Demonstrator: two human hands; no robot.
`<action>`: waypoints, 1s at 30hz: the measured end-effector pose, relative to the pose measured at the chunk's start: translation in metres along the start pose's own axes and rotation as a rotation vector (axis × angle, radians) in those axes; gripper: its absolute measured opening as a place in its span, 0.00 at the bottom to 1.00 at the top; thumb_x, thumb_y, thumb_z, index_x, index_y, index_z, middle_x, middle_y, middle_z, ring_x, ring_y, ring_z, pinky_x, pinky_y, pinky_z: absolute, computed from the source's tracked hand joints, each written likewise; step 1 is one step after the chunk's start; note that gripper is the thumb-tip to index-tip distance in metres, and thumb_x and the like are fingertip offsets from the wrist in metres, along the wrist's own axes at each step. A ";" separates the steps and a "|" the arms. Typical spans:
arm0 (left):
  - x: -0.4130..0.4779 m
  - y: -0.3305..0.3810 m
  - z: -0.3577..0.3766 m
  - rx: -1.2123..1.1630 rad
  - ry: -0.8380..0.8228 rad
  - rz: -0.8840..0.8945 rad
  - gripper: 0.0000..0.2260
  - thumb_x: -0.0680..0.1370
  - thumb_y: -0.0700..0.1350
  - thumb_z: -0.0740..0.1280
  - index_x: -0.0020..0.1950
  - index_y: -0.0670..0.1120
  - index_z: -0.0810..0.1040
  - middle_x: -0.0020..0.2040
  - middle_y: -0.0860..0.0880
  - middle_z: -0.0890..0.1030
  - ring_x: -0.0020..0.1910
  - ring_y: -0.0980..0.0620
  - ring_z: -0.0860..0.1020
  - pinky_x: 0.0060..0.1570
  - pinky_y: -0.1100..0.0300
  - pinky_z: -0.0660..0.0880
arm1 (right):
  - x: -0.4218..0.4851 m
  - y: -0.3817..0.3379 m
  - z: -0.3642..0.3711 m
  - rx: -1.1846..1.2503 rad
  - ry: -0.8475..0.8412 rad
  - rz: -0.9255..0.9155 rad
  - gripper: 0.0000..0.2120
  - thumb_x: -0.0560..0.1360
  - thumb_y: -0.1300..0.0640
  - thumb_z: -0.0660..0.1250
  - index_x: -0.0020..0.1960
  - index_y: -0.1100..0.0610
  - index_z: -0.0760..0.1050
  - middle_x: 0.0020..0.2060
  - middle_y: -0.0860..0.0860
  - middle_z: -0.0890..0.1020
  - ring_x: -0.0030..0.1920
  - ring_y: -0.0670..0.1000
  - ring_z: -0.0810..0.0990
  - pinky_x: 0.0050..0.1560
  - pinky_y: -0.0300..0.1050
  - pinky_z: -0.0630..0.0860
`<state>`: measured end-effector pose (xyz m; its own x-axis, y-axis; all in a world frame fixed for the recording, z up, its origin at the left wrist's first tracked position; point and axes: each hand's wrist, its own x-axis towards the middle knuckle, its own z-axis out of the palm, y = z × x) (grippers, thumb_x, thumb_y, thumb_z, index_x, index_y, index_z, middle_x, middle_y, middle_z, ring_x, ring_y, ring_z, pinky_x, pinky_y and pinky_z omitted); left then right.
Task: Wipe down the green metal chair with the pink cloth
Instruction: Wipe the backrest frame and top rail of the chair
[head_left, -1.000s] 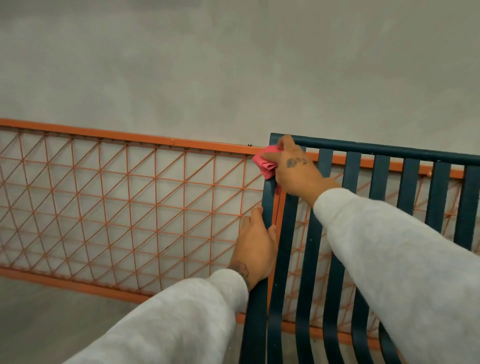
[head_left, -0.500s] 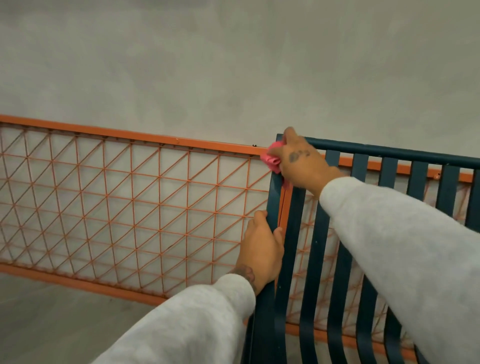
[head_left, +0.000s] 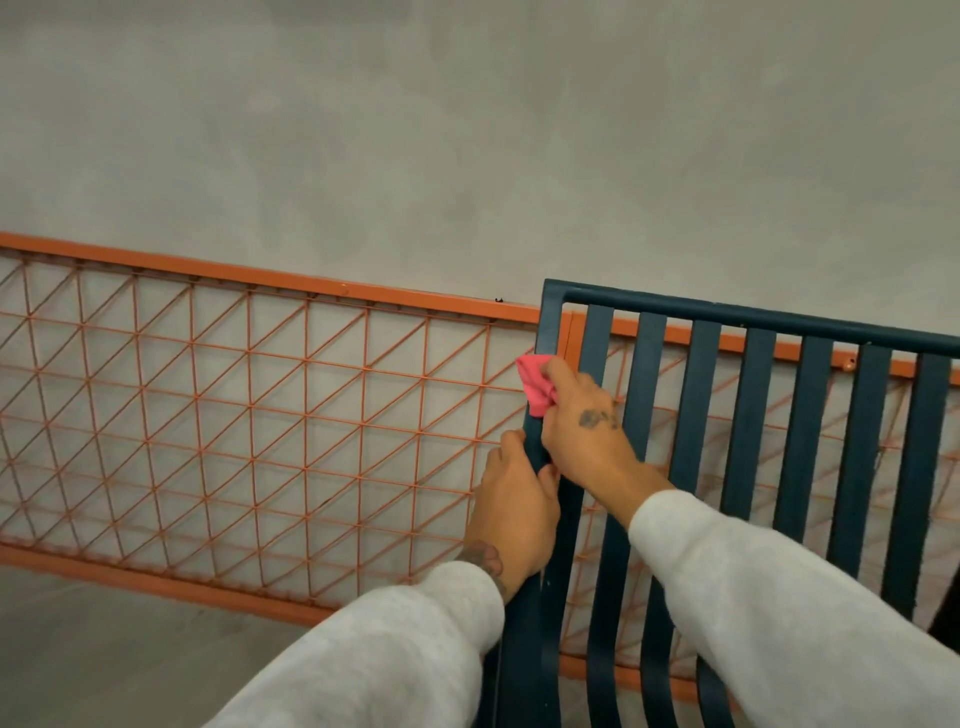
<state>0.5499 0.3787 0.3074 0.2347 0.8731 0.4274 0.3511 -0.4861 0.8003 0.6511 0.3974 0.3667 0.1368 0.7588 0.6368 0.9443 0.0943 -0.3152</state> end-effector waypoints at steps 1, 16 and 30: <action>0.000 0.000 0.000 -0.003 -0.001 0.000 0.15 0.83 0.47 0.60 0.69 0.46 0.65 0.61 0.45 0.74 0.55 0.47 0.76 0.55 0.49 0.75 | 0.000 -0.004 -0.006 0.019 -0.019 0.006 0.18 0.74 0.72 0.59 0.59 0.55 0.68 0.48 0.52 0.73 0.49 0.55 0.76 0.42 0.45 0.71; 0.001 0.000 -0.001 -0.018 -0.016 -0.001 0.14 0.83 0.46 0.60 0.68 0.46 0.65 0.59 0.45 0.75 0.52 0.47 0.77 0.53 0.48 0.76 | 0.010 0.003 -0.011 0.038 -0.044 0.006 0.22 0.73 0.73 0.59 0.61 0.52 0.71 0.48 0.54 0.75 0.47 0.56 0.75 0.44 0.51 0.77; 0.000 0.003 -0.003 -0.081 -0.009 -0.063 0.14 0.82 0.49 0.63 0.66 0.49 0.67 0.56 0.47 0.78 0.49 0.46 0.80 0.51 0.47 0.79 | 0.022 0.011 -0.027 -0.122 -0.166 -0.132 0.28 0.77 0.70 0.59 0.72 0.48 0.71 0.60 0.56 0.78 0.58 0.57 0.77 0.58 0.45 0.75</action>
<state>0.5481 0.3772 0.3110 0.2226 0.9011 0.3721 0.2905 -0.4257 0.8570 0.6728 0.3974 0.3962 -0.0323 0.8416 0.5391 0.9812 0.1294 -0.1432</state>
